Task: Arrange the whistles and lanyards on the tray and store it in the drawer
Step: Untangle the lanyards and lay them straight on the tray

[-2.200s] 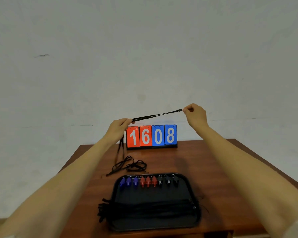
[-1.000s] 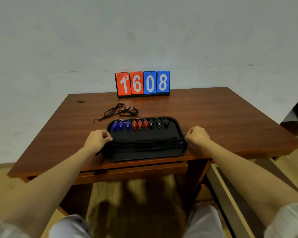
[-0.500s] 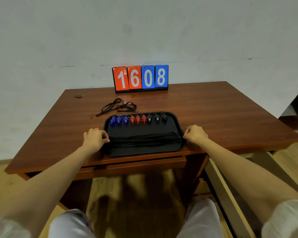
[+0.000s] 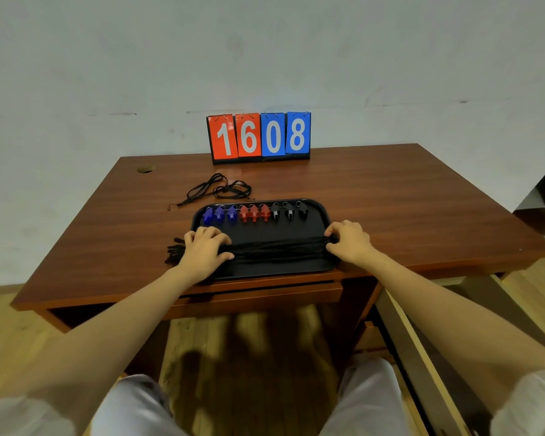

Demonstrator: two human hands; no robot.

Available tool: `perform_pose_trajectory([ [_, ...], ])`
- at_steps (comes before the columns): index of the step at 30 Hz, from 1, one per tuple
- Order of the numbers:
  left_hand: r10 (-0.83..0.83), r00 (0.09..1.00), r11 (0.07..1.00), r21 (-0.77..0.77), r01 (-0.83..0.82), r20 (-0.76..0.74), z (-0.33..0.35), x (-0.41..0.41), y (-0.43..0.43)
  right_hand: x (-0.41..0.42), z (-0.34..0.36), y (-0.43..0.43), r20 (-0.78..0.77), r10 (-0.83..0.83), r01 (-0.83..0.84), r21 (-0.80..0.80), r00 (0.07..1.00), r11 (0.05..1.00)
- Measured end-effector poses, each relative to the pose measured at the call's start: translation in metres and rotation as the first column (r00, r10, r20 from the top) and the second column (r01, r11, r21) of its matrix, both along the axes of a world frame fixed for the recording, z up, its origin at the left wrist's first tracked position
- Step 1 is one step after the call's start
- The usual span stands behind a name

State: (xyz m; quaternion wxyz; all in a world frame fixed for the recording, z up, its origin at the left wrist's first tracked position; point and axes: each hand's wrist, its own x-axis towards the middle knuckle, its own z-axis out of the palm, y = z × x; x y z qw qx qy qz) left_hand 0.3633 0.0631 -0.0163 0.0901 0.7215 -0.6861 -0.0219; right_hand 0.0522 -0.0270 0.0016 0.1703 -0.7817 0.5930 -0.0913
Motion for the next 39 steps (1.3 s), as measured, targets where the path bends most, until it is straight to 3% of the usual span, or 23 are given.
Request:
perform_pose_trajectory([
  [4,-0.066,0.998,0.998,-0.005,0.066,-0.013,-0.006,-0.011,-0.002,0.011,-0.005,0.003,-0.044,0.167,-0.171,-0.096,0.985,0.981],
  [11,-0.090,0.995,0.996,0.025,0.090,-0.033,-0.014,-0.008,-0.006,0.043,-0.010,-0.001,-0.245,0.311,-0.325,-0.020,0.918,0.945],
  [16,-0.099,0.979,0.993,-0.076,0.087,-0.178,0.000,-0.001,-0.024,0.079,0.015,-0.015,-0.097,0.369,-0.374,-0.035,0.924,0.927],
  [20,-0.007,0.983,0.990,-0.139,-0.019,-0.182,0.020,0.014,-0.055,0.126,0.035,-0.039,-0.077,0.414,-0.421,-0.103,0.907,0.901],
  [28,0.142,0.968,0.985,-0.066,-0.159,-0.208,0.033,0.070,-0.131,0.206,0.040,-0.127,-0.011,0.245,-0.245,-0.019,0.969,0.969],
  [34,0.103,0.959,0.994,-0.001,-0.107,-0.262,0.013,0.081,-0.185,0.233,0.017,-0.173,-0.129,0.178,-0.157,0.158,0.975,0.975],
  [39,0.029,0.984,1.000,0.008,-0.028,-0.179,0.001,0.077,-0.218,0.239,-0.006,-0.193,-0.156,0.156,-0.118,0.228,0.975,0.966],
])
